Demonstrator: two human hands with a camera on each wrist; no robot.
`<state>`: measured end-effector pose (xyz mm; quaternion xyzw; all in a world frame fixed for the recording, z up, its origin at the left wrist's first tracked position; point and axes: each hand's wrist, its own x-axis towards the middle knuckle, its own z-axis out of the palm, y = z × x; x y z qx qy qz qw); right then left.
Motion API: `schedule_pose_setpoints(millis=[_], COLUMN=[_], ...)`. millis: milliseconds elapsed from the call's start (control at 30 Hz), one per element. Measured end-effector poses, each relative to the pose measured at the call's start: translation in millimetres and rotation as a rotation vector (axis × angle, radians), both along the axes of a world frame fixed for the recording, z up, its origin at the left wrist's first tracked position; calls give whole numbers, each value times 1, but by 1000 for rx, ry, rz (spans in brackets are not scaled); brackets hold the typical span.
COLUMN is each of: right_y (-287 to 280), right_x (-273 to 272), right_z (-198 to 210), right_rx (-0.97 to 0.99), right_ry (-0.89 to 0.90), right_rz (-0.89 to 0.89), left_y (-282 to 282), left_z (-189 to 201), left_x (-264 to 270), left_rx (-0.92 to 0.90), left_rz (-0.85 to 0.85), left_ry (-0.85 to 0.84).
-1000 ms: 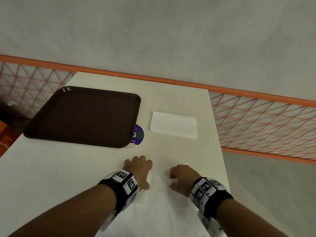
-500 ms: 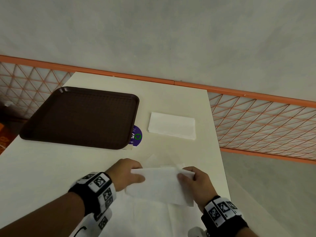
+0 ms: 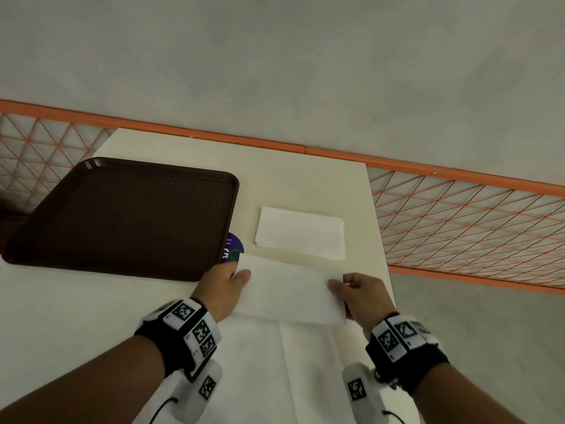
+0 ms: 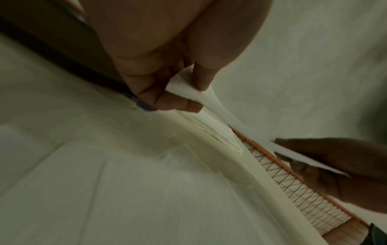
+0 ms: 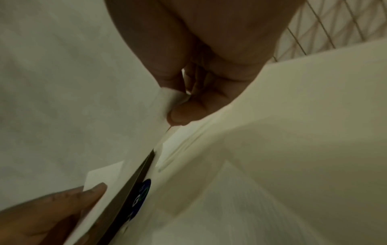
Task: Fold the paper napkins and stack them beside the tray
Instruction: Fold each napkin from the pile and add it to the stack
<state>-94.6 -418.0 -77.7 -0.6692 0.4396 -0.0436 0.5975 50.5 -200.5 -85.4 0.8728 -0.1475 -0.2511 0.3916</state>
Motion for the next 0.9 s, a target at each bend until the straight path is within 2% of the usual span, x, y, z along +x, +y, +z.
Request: schedule_pose_setpoints(millis=[167, 300, 533, 900], right_y=[-48, -76, -101, -106], right_x=[53, 88, 123, 129], right_z=[16, 18, -4, -24], right_rx=[-365, -516, -584, -573], right_ry=[84, 195, 346, 402], right_rz=[66, 92, 140, 175], left_y=[-44, -77, -111, -121], left_z=[22, 19, -10, -32], left_x=[43, 76, 112, 123], left_rx=[95, 173, 284, 393], left_rz=[-30, -26, -56, -51], left_ry=[-230, -268, -298, -308])
